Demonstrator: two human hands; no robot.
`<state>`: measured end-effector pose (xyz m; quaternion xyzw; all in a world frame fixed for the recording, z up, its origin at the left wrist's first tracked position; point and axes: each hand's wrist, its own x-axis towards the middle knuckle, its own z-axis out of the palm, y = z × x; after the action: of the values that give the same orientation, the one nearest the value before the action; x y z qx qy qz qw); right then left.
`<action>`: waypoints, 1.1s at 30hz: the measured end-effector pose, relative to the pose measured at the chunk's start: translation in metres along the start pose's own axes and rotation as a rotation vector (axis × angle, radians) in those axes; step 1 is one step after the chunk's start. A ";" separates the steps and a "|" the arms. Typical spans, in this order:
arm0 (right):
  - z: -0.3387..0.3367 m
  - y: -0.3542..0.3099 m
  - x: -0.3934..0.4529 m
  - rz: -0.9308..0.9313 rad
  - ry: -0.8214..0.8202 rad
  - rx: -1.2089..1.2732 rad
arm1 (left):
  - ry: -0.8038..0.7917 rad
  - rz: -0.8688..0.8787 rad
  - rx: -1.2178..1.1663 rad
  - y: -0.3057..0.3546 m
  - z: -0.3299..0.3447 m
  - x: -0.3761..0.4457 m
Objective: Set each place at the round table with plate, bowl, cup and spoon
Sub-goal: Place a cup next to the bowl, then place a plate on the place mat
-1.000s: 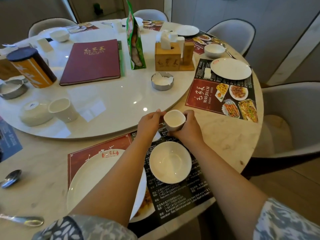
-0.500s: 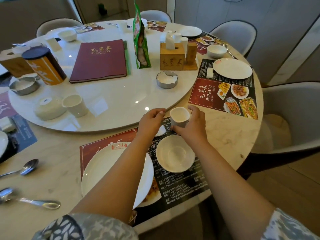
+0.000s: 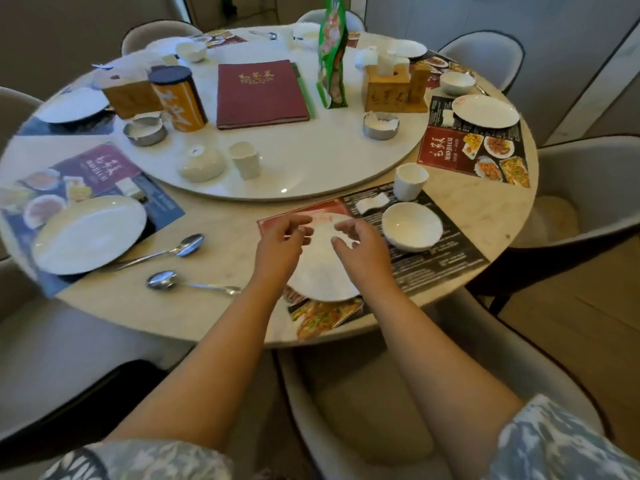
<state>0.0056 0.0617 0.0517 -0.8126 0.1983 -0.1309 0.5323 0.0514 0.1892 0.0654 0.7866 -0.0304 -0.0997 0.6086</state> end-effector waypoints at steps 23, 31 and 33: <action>0.255 -0.113 -0.065 -0.013 -0.236 -0.004 | 0.414 -0.155 -0.062 -0.113 -0.302 -0.024; 0.344 -0.130 0.022 0.096 -0.322 -0.097 | 0.607 -0.255 0.177 -0.133 -0.375 0.073; 0.361 -0.131 0.039 0.124 -0.339 -0.139 | 0.615 -0.285 0.187 -0.136 -0.387 0.093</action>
<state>0.2168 0.3835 0.0279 -0.8440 0.1638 0.0548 0.5077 0.2077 0.5770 0.0156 0.8285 0.2554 0.0612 0.4945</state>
